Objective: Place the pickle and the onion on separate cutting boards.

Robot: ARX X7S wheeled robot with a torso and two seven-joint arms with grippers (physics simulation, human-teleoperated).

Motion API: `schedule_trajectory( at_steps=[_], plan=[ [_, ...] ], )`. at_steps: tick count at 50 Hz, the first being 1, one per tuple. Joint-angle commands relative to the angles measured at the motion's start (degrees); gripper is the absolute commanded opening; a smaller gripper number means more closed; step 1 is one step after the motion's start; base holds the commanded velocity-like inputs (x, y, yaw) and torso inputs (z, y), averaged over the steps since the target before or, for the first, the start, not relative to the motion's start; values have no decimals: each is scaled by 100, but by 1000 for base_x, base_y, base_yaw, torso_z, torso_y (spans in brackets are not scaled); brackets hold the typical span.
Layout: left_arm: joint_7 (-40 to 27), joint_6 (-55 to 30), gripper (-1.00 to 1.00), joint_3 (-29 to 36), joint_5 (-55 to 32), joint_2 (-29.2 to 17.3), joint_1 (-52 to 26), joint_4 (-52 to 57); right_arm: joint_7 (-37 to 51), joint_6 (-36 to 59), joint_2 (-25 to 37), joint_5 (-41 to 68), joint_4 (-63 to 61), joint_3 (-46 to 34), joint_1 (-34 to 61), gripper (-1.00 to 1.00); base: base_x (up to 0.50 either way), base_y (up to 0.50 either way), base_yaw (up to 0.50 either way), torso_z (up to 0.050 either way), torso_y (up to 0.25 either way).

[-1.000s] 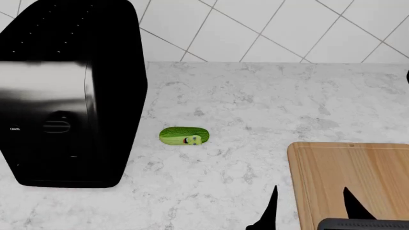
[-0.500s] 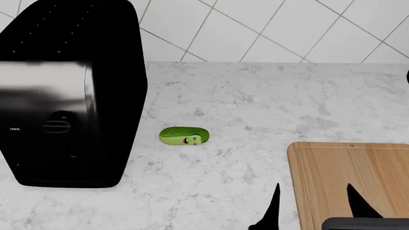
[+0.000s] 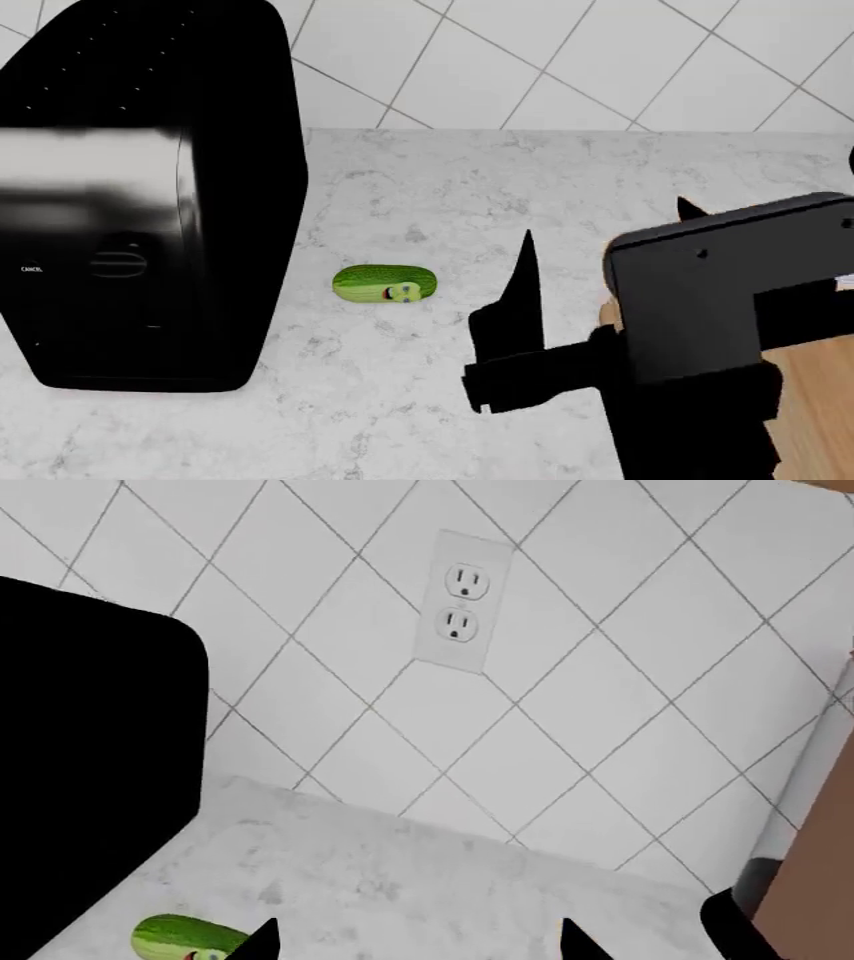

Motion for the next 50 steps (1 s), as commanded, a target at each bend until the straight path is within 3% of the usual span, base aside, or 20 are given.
schedule_trajectory(
  at_steps=[1,4,8,14,19,25,32,37,50],
  plan=[
    [9,-164,100,-1543,-957,-287,572,161,572,658,733,1767,1901,-1431,2970,100,0,0,0,0,0],
    [101,-182,100,-1365,-830,-227,534,200,40,502,840,1506,2485,-2288,3488,100,0,0,0,0,0],
    [193,-285,100,-1382,-666,-133,566,149,-1353,-55,898,931,3638,-3908,4245,100,0,0,0,0,0],
    [277,-270,100,-1605,-762,-61,597,4,-2776,-708,602,248,5093,-5339,5041,100,0,0,0,0,0],
    [377,-399,100,-1787,-631,1,652,-59,-4384,-1408,193,-570,6312,-7236,5606,100,0,0,0,0,0],
    [431,-447,100,-1856,-558,45,679,-104,-4740,-2014,-204,-933,6955,-7657,5670,100,0,0,0,0,0],
    [402,-412,100,-1745,-512,104,687,-150,-5730,-2775,-896,-1208,8404,-8231,5668,100,0,0,0,0,0],
    [467,-479,100,-1740,-362,159,707,-179,-6248,-2895,-1113,-1234,8456,-8541,5673,100,0,0,0,0,0],
    [651,-515,100,-1784,-228,232,702,-208,-6667,-3800,-1953,-1516,10015,-8666,5653,100,0,0,0,0,0]
  ],
)
